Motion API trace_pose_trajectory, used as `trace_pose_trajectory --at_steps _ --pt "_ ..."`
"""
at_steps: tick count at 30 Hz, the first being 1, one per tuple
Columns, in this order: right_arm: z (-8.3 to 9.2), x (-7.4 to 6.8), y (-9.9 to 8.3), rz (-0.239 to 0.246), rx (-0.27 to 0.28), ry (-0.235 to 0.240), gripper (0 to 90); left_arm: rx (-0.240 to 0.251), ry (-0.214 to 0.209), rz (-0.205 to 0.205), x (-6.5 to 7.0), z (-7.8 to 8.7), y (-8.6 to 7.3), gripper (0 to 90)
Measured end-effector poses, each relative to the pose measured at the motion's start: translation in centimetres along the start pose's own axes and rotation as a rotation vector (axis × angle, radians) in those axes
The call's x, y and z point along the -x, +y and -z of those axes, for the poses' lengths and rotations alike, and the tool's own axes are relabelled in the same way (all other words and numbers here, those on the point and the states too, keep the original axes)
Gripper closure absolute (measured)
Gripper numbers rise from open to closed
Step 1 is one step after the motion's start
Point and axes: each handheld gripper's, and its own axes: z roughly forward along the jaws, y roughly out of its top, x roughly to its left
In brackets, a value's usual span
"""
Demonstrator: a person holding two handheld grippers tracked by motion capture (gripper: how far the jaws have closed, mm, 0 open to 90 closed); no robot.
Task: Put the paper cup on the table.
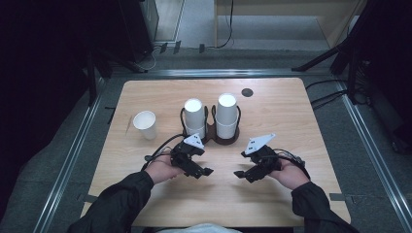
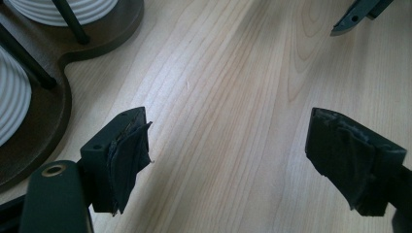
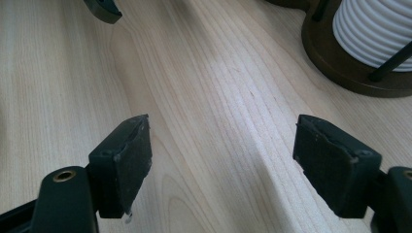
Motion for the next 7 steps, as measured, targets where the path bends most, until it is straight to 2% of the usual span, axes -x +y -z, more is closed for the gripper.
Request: trace_pose_trajectory --at_steps 3,7 --pt "-0.10 -0.04 -0.02 0.002 -0.007 0.002 21.9 -0.019 0.024 -0.003 -0.12 -0.28 -0.16 16.0" --pt "-0.18 -0.06 -0.05 0.013 -0.012 0.003 21.9 -0.029 0.035 0.007 -0.32 -0.44 -0.25 16.0"
